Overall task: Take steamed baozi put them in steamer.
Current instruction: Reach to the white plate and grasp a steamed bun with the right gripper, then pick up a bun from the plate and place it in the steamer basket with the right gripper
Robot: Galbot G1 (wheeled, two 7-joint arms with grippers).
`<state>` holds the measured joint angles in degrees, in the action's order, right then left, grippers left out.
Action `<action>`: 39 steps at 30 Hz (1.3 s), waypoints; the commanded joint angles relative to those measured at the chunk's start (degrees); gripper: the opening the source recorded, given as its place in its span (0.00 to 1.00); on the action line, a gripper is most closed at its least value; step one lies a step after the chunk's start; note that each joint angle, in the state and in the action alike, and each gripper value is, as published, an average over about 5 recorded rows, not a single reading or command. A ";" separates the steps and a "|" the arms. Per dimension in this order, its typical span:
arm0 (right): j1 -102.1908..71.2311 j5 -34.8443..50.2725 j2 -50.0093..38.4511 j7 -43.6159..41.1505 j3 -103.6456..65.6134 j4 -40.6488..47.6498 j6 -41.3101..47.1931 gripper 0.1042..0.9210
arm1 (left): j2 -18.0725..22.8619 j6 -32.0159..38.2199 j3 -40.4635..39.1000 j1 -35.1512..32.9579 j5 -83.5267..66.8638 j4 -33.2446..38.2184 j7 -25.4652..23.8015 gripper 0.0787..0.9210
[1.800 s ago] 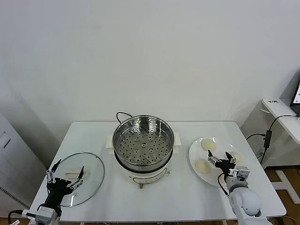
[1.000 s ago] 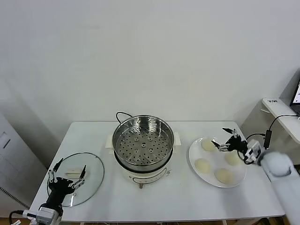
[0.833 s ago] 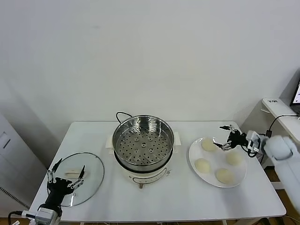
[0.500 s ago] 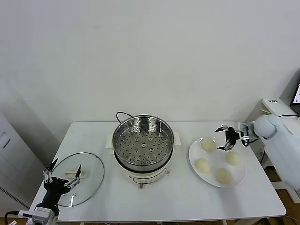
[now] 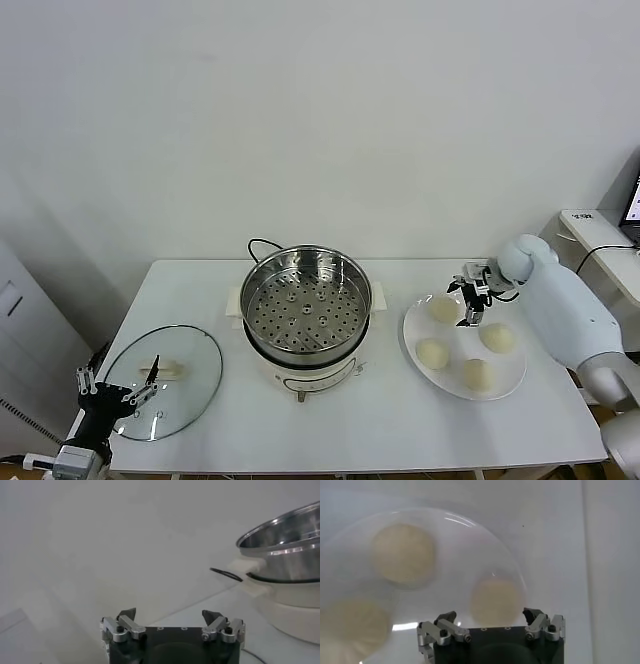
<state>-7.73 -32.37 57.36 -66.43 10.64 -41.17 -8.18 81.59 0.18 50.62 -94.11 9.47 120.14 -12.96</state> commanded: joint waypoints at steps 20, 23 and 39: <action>5.06 3.89 -1.50 0.63 9.56 -2.11 0.49 0.33 | -0.72 0.34 0.54 -0.54 -0.11 0.58 -0.14 0.88; 10.48 11.50 -4.21 -0.48 17.17 -7.63 1.27 0.32 | -0.52 0.37 0.62 -0.48 -0.07 0.63 -0.13 0.88; 42.75 32.96 4.97 0.34 48.80 -28.14 -8.29 0.32 | 0.56 1.95 1.46 -1.60 -0.65 1.37 0.03 0.88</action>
<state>24.18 -6.49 58.76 -66.39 48.72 -62.21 -13.18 82.04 1.79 52.00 -95.49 8.80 121.54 -12.97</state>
